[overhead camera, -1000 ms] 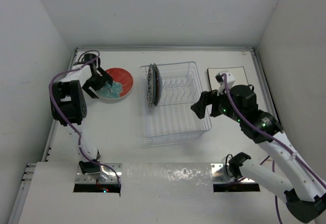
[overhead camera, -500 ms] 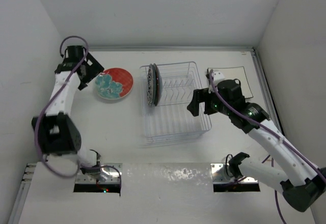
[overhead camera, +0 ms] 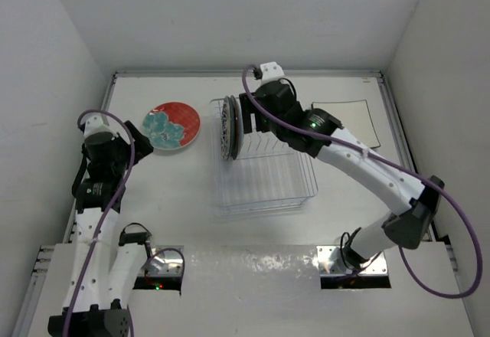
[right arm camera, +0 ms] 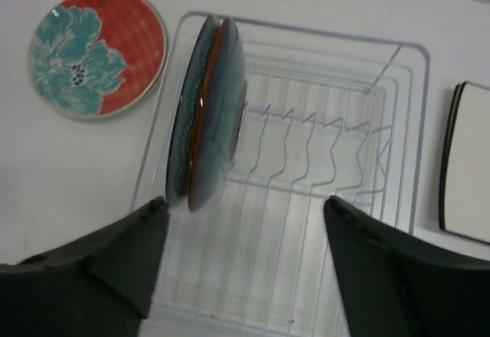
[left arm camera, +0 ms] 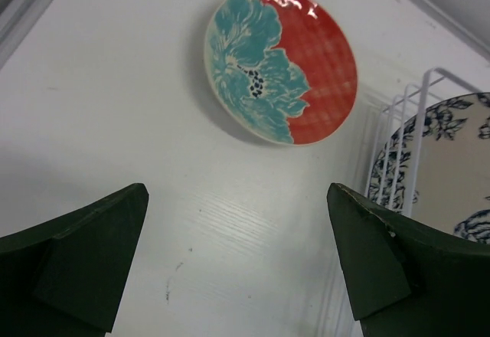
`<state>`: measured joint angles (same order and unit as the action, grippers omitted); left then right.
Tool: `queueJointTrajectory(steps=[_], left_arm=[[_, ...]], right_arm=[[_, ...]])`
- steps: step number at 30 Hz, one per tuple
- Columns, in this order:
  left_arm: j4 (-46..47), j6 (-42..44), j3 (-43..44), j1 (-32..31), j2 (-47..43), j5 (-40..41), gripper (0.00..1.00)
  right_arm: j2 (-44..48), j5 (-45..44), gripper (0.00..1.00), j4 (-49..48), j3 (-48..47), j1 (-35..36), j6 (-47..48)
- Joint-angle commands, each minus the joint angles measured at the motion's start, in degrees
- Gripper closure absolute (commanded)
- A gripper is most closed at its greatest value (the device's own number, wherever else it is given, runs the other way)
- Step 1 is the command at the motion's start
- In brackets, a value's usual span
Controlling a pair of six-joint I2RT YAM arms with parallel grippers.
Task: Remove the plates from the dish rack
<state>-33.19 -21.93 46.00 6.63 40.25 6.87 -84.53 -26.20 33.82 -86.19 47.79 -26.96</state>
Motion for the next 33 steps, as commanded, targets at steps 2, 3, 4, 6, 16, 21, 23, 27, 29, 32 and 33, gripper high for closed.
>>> queueJointTrajectory(steps=[2,3,4,6,16,21,23,27,29,32,33], left_arm=[[4.71,0.31,-1.78,-0.57,-2.54,1.04,0.00],[3.84,0.57,-1.53,-0.66,-1.94,0.78,0.00],[3.57,0.58,-1.18,-0.92,-1.49,0.86,0.00],[3.40,0.23,-1.09,-1.10,-0.18,1.56,0.00],[3.13,0.05,-1.00,-1.27,-1.05,2.18,0.00],[2.87,0.14,-0.65,-1.19,0.70,2.00,0.00],[2.96,0.31,-0.56,-1.27,1.32,1.57,0.00],[3.04,0.40,-0.73,-1.19,1.15,0.95,0.00],[3.13,0.31,-0.73,-1.27,0.71,1.21,0.00],[3.13,0.31,-0.73,-1.27,0.62,1.21,0.00],[3.13,0.31,-0.82,-1.19,0.71,1.21,0.00]], right_arm=[[-7.20,-8.78,0.40,-1.04,-8.62,1.25,2.17],[-8.27,-8.70,0.45,-1.56,-9.86,1.43,2.52],[-9.41,-8.78,0.50,-1.57,-12.31,1.69,2.96],[-13.10,-10.10,0.53,-0.34,-15.22,1.95,3.58],[-26.20,-13.53,0.55,3.88,-28.32,3.10,4.99],[-26.47,-15.81,0.57,2.74,-27.36,3.19,4.99],[-26.65,-16.52,0.58,3.00,-27.45,3.10,5.34],[-27.70,-16.61,0.61,3.09,-26.75,3.19,5.60],[-28.67,-16.26,0.62,3.62,-26.66,3.19,5.17],[-29.55,-15.99,0.62,3.71,-26.57,3.19,4.90],[-29.72,-15.90,0.62,3.71,-26.66,3.19,4.81]])
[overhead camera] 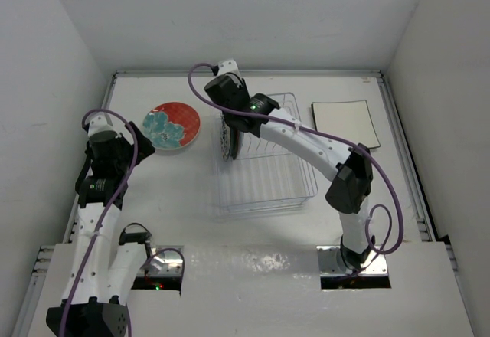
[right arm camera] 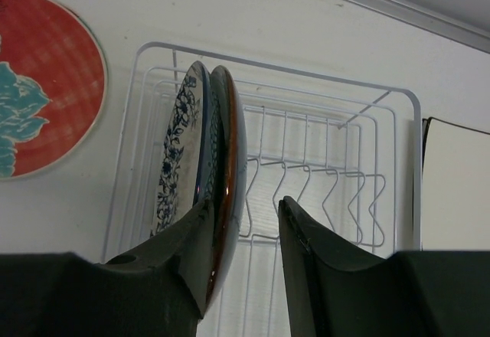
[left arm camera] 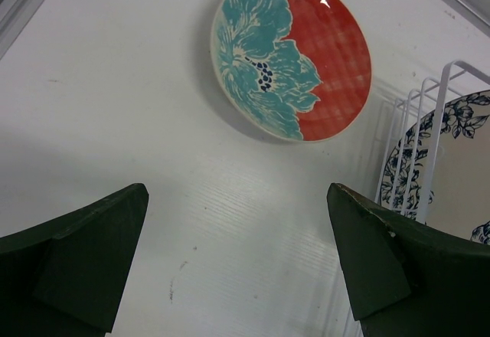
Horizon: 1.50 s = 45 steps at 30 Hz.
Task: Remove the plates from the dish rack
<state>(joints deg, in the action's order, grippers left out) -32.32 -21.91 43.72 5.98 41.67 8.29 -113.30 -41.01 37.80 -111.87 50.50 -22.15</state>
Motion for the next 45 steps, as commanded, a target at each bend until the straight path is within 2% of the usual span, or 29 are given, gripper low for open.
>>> queueJointTrajectory(steps=[1,20,24,27,29,34,39,45], left_arm=[[2.17,0.29,1.54,-0.62,-0.63,-0.12,0.00],[2.26,0.38,1.54,-0.62,-0.45,-0.56,0.00],[2.34,0.38,1.45,-0.62,-0.19,-0.56,0.00],[2.34,0.38,1.45,-0.62,-0.19,-0.74,0.00],[2.34,0.38,1.45,-0.53,-0.10,-0.65,0.00],[2.34,0.38,1.45,-0.62,-0.01,-0.65,0.00],[2.34,0.38,1.45,-0.62,0.16,-0.56,0.00],[2.34,0.38,1.54,-0.53,0.43,-0.39,0.00]], right_arm=[[-0.96,-1.09,0.62,-0.36,-1.06,0.48,-0.08],[-4.83,-3.98,0.68,-0.45,2.97,0.48,-3.07],[-3.52,-6.00,0.79,-2.11,5.35,0.48,-4.39],[-2.99,-7.06,0.82,-2.82,6.05,0.48,-5.01],[-2.90,-8.02,0.88,-3.00,5.97,0.56,-5.53],[-2.19,-13.73,1.00,-3.44,5.62,1.09,-7.11],[-2.63,-18.39,1.00,-3.44,3.86,1.62,-8.26],[-6.06,-25.07,1.00,-0.19,-4.21,1.97,-9.05]])
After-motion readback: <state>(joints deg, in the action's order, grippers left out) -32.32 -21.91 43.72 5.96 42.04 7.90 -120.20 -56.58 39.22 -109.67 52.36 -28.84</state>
